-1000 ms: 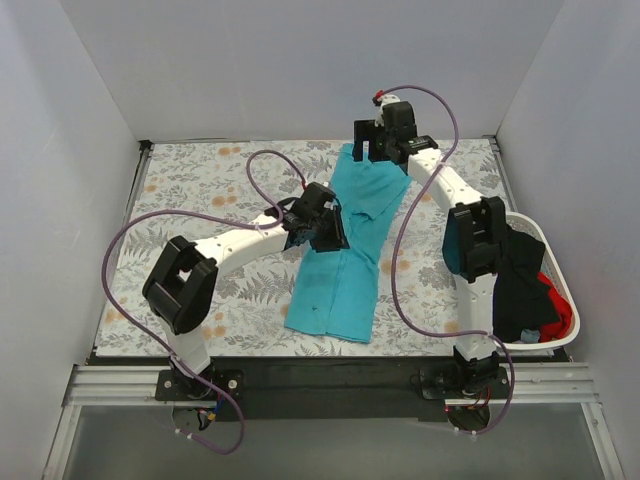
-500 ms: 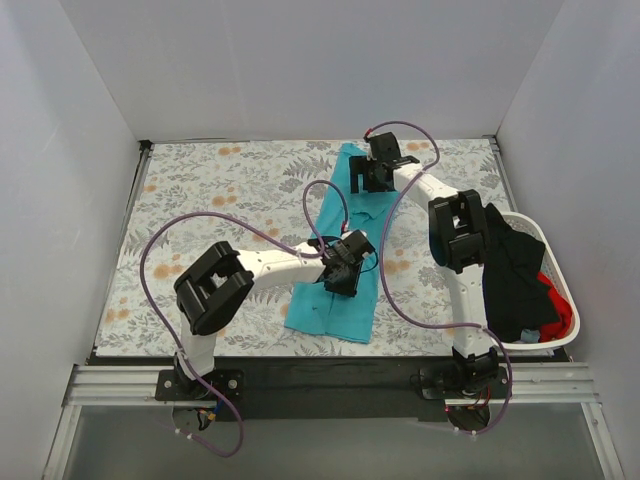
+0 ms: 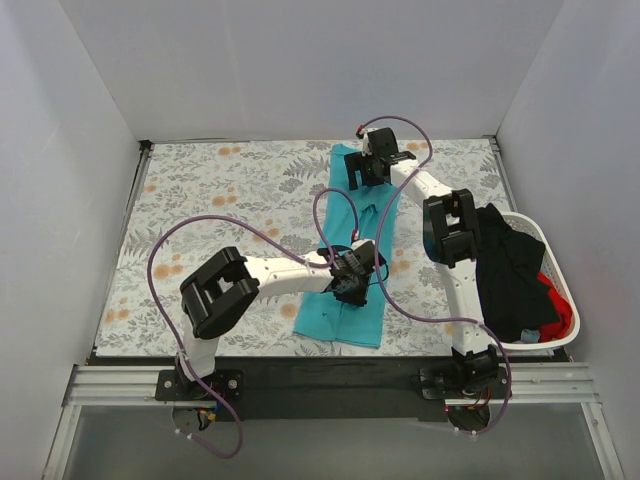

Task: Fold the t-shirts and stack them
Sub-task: Fold the tshirt

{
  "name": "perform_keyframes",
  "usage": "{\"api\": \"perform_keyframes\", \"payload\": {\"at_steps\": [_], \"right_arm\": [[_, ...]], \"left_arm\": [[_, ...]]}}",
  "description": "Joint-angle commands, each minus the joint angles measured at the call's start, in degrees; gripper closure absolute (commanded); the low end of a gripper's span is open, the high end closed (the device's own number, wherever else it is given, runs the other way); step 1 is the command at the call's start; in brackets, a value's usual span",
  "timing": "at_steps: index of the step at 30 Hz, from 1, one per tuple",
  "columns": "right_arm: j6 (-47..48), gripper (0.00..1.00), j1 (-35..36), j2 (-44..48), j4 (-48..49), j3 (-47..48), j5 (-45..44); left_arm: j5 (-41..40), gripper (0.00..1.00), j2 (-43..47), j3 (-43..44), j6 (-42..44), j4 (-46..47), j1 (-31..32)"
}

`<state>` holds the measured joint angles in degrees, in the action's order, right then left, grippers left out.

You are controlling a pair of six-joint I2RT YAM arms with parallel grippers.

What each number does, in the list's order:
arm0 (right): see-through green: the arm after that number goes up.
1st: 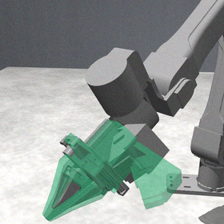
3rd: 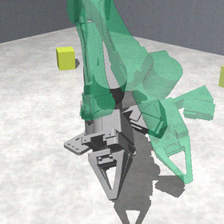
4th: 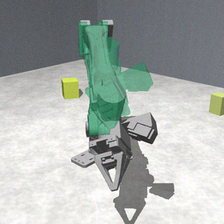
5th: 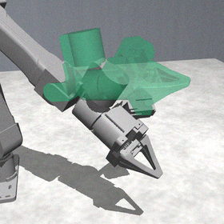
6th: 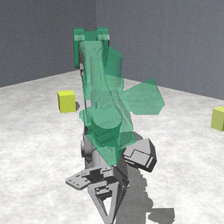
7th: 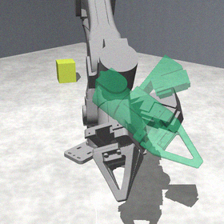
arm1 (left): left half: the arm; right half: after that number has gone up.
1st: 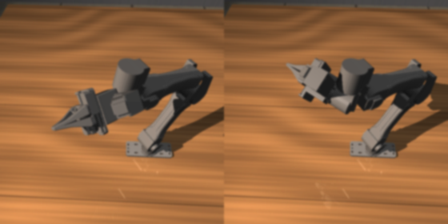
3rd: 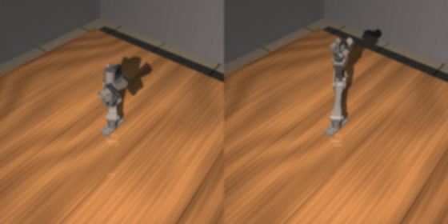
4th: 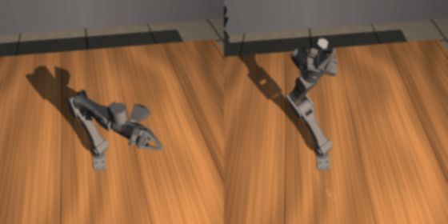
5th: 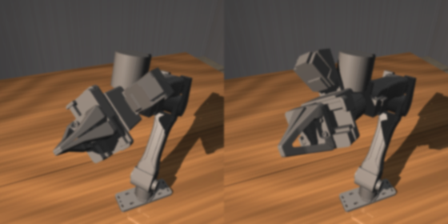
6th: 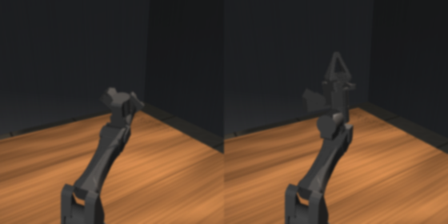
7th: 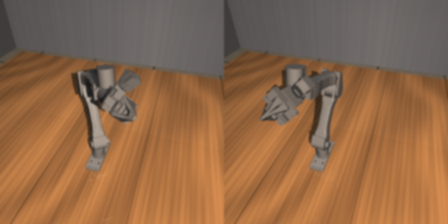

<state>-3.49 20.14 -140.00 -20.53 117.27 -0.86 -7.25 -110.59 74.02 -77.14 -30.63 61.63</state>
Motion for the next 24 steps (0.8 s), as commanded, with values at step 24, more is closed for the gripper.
{"api": "perform_keyframes", "payload": {"at_steps": [24], "right_arm": [[-4.0, 0.02, -0.8, 15.8, 1.6, -7.5, 3.2]], "left_arm": [[2.6, 0.65, 13.7, -0.8, -2.5, -4.3, -8.4]]}}
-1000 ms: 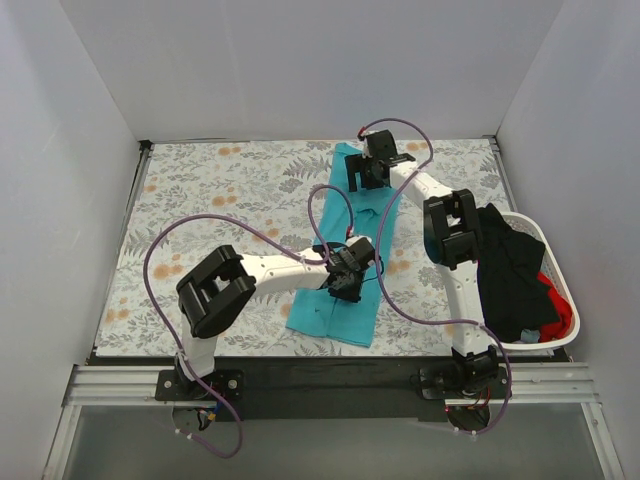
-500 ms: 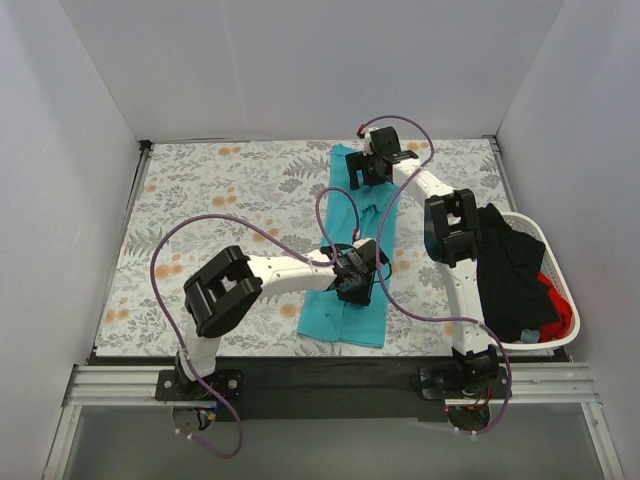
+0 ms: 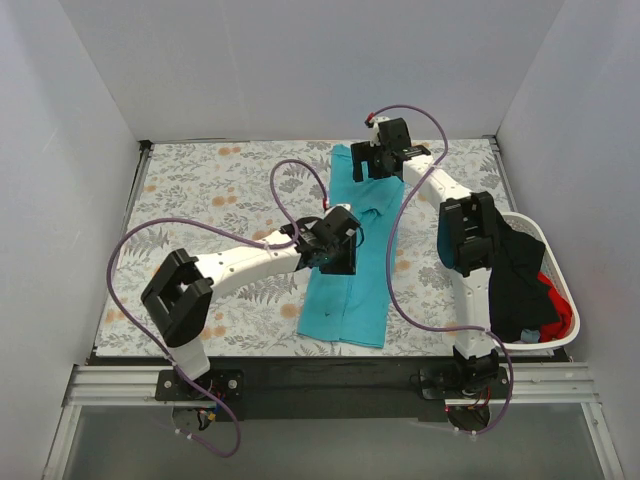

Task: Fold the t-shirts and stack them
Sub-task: Fold the tshirt

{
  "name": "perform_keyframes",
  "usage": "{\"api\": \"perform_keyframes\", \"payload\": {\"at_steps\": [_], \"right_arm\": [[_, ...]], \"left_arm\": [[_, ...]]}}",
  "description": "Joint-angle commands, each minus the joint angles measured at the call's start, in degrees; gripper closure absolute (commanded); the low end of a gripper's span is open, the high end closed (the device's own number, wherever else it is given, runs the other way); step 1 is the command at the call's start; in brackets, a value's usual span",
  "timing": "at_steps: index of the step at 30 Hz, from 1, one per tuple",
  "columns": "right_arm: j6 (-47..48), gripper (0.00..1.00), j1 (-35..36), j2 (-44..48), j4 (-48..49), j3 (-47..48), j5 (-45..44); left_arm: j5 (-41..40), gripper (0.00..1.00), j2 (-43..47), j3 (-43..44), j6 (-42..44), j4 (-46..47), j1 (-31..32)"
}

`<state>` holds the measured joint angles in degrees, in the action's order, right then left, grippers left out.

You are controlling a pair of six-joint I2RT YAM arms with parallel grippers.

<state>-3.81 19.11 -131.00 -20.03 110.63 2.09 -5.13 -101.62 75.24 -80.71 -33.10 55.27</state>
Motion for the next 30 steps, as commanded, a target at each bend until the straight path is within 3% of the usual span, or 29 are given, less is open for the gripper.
{"api": "perform_keyframes", "payload": {"at_steps": [1, 5, 8, 12, 24, 30], "right_arm": [[-4.3, 0.03, 0.7, 7.6, 1.1, -2.9, 0.2], [-5.9, 0.14, 2.7, 10.8, 1.6, -8.6, -0.2], [-6.4, 0.31, 4.5, 11.0, 2.4, -12.4, -1.0], [-6.9, 0.39, 5.9, 10.2, 3.2, -15.8, -1.8], [-7.0, 0.42, 7.4, 10.4, 3.4, -26.6, -1.8], [-5.8, 0.33, 8.2, 13.4, 3.4, -25.8, -1.8]], "left_arm": [[0.6, 0.66, 5.0, -2.7, 1.0, -1.8, -2.2], [1.6, 0.73, 4.7, -5.4, 0.4, -1.4, -2.3], [2.9, 0.76, 4.4, -7.9, -0.4, 0.1, -2.3], [4.2, 0.77, 4.4, -10.9, -1.0, 2.5, -2.3], [14.0, 0.77, 4.2, -16.1, -1.3, 8.1, -2.3], [17.8, 0.71, 5.6, -16.4, -1.6, 8.3, -2.3]]}}
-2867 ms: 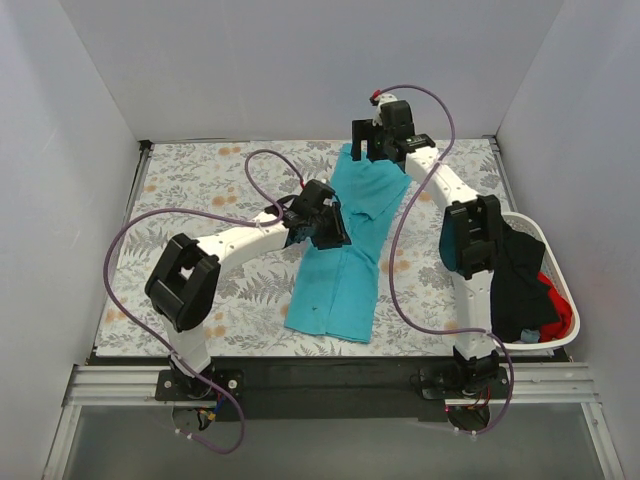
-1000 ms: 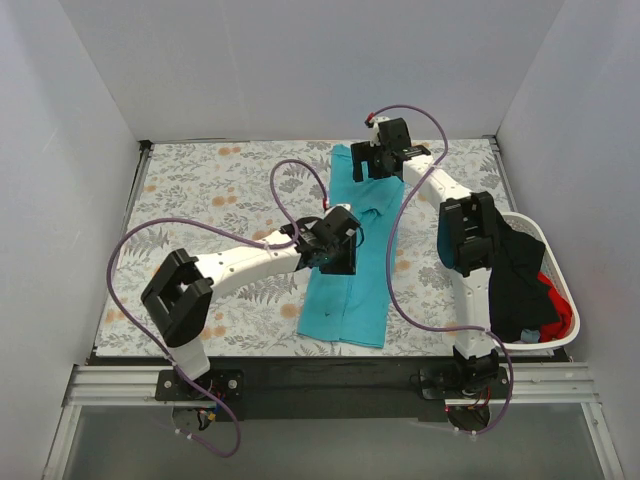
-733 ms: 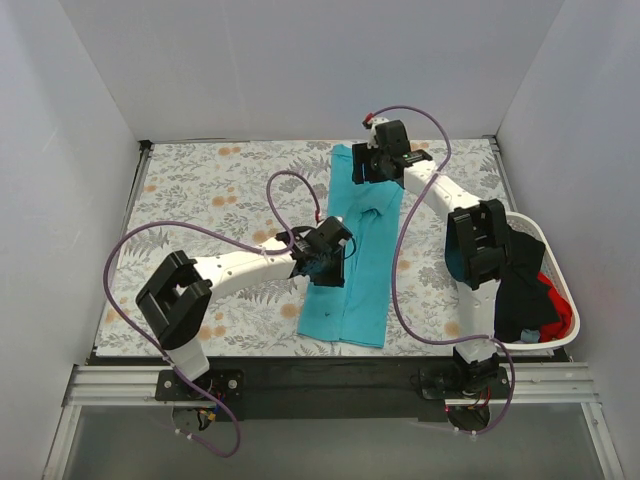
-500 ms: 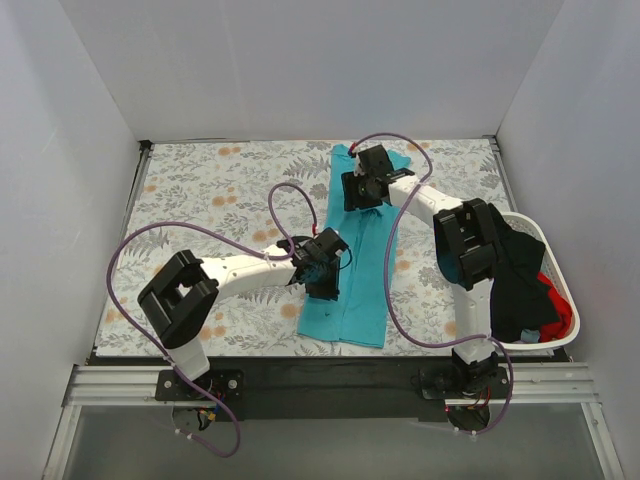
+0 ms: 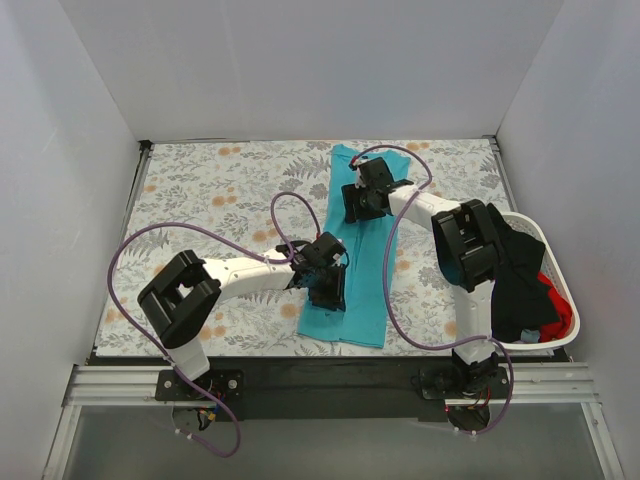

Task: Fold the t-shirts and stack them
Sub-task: Fold the tshirt

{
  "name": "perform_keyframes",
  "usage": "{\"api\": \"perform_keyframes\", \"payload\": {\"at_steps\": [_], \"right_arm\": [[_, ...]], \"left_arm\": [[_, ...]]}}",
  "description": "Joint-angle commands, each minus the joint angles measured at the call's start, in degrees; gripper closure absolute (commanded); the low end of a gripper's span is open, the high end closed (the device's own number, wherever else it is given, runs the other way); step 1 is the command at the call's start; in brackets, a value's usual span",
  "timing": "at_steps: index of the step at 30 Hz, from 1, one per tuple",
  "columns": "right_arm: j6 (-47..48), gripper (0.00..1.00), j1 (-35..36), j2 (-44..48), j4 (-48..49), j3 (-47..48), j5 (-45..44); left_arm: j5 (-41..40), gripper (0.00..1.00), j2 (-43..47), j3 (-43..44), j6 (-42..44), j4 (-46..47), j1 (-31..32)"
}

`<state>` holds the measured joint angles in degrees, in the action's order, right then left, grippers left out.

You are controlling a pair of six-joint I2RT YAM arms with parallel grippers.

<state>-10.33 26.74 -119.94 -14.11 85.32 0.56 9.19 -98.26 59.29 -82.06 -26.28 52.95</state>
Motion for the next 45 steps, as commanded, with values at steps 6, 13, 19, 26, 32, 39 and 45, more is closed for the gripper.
{"api": "perform_keyframes", "payload": {"at_steps": [6, 13, 19, 26, 32, 39, 45], "right_arm": [[-0.2, 0.27, 0.5, 6.6, -2.7, 1.2, -2.1], [-2.7, 0.29, 0.2, 13.3, -2.6, 0.5, -5.6], [-5.8, 0.43, -0.4, 13.0, -4.8, -0.8, -7.1], [-7.9, 0.47, 0.1, 15.8, -4.7, -7.5, -3.6], [-8.9, 0.47, 1.3, 22.2, -3.9, -16.0, -2.8], [-9.5, 0.47, 1.9, 30.0, -2.0, -25.5, -4.2], [-10.9, 0.48, 2.2, 35.7, -1.1, -31.2, -1.4]], "left_arm": [[3.6, 0.69, 4.8, 0.9, -0.5, 2.0, -1.5], [0.7, 0.69, 10.4, 0.9, -1.2, 1.1, -9.9], [0.0, 0.7, 5.0, 7.9, 1.1, 4.9, -19.6], [6.1, 0.7, -10.7, 22.3, 9.7, 13.2, -26.7], [9.7, 0.57, -24.8, 37.8, 17.4, 13.7, -28.9], [7.9, 0.57, -38.9, 50.1, 20.8, 10.2, -29.3], [9.1, 0.76, -43.0, 52.0, 21.1, 11.6, -29.7]]}}
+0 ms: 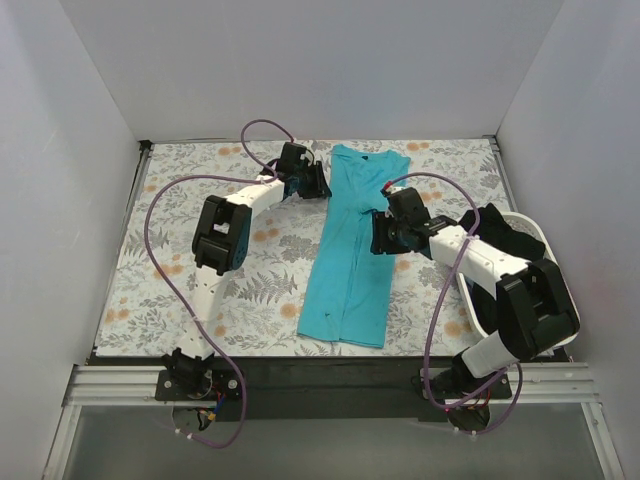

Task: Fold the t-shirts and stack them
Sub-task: Fold the tshirt

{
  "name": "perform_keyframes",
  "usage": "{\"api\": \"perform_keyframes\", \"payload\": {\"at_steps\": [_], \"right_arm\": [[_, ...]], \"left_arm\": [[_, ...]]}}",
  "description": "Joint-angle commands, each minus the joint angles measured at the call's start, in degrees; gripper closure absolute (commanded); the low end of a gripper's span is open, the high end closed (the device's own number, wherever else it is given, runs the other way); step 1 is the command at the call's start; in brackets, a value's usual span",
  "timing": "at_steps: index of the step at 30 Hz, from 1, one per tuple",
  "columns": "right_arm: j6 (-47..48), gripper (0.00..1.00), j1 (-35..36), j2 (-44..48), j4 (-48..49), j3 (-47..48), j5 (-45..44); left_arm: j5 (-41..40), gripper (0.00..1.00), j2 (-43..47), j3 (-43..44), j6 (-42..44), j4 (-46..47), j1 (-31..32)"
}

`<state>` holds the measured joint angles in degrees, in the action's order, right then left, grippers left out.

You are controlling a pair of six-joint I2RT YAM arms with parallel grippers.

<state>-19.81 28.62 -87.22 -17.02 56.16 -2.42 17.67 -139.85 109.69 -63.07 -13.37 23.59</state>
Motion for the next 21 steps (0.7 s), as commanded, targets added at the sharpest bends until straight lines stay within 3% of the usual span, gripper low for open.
{"api": "perform_keyframes", "payload": {"at_steps": [1, 7, 15, 21], "right_arm": [[-1.9, 0.48, 0.4, 4.4, 1.8, -2.7, 1.7], [-2.7, 0.48, 1.1, 9.3, 1.2, -7.4, 2.0], [-7.1, 0.4, 8.4, 14.5, 0.5, -14.4, 0.9], [-11.3, 0.38, 15.5, 15.6, -0.1, -15.4, -1.7]], "left_arm": [[0.5, 0.8, -2.0, 2.3, 1.6, -1.3, -0.2], [0.5, 0.91, -2.9, 2.5, 0.0, 1.0, -0.6], [1.2, 0.85, -3.5, 3.6, -1.8, 4.0, -0.9], [1.2, 0.91, -4.7, 4.2, -2.1, 4.9, -1.5]]}}
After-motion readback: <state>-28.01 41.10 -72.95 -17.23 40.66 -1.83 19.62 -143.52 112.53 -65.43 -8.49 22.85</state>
